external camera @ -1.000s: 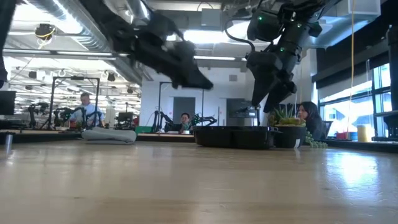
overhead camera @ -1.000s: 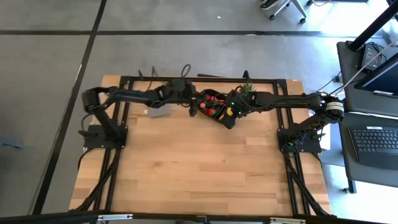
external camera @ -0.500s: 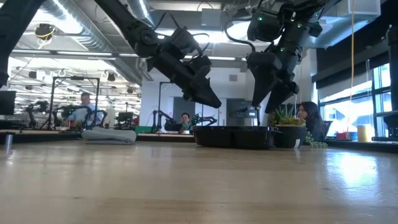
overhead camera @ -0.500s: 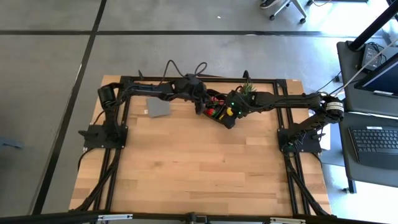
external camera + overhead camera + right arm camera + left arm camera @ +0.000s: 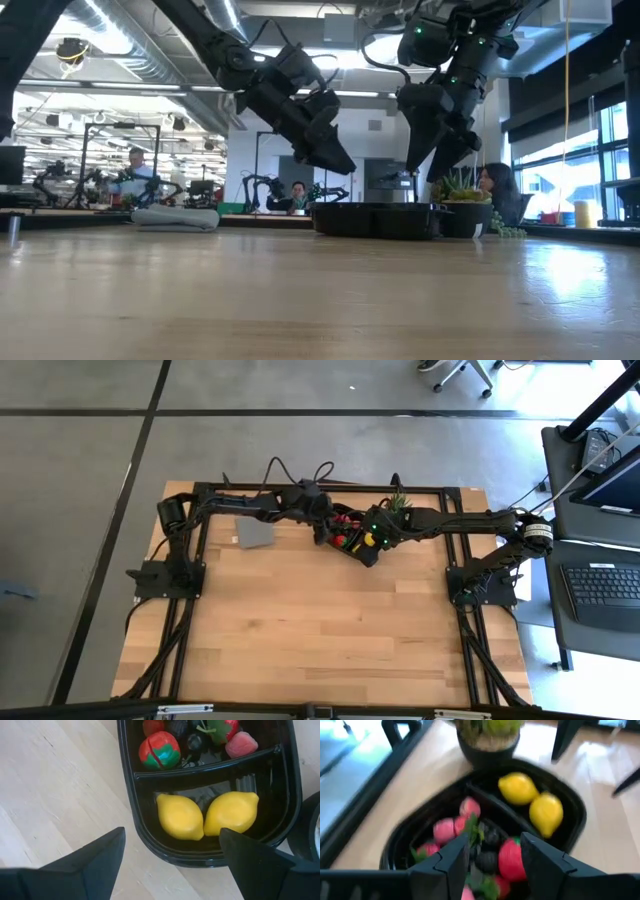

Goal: Pick and placing Produce into tupperware
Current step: Return to Home Position

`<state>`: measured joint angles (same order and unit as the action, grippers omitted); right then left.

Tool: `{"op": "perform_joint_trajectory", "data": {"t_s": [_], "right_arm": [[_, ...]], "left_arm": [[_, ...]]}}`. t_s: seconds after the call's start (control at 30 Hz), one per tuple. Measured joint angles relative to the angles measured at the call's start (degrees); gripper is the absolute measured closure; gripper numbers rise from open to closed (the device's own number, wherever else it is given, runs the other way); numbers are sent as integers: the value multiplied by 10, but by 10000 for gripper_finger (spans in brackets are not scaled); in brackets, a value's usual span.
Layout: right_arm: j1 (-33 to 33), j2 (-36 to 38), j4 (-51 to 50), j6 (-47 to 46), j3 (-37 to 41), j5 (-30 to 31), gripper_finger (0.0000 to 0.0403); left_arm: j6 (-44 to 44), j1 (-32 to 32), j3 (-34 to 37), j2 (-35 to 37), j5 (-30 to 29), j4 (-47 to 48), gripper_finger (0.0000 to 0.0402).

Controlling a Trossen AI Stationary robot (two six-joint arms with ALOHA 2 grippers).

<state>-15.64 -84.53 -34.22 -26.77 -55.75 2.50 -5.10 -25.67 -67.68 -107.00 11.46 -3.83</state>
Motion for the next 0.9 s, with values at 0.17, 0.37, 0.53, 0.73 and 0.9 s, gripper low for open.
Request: {"op": "perform_joint_trajectory", "data": {"t_s": [0.17,0.37,0.53,0.73,0.9], "right_arm": [[0,0,0,1,0,-2,77],[1,33,48,91,1,7,77],[-3,136,116,164,12,52,77],[-3,258,246,223,107,55,77],[-3,318,396,229,222,55,77]], "left_arm": [[-58,-7,0,70,-1,115,239],[-73,-33,23,235,20,199,247],[-74,-45,107,386,31,140,250],[-58,-51,252,549,31,64,243],[-43,-49,362,641,31,-10,238]]}}
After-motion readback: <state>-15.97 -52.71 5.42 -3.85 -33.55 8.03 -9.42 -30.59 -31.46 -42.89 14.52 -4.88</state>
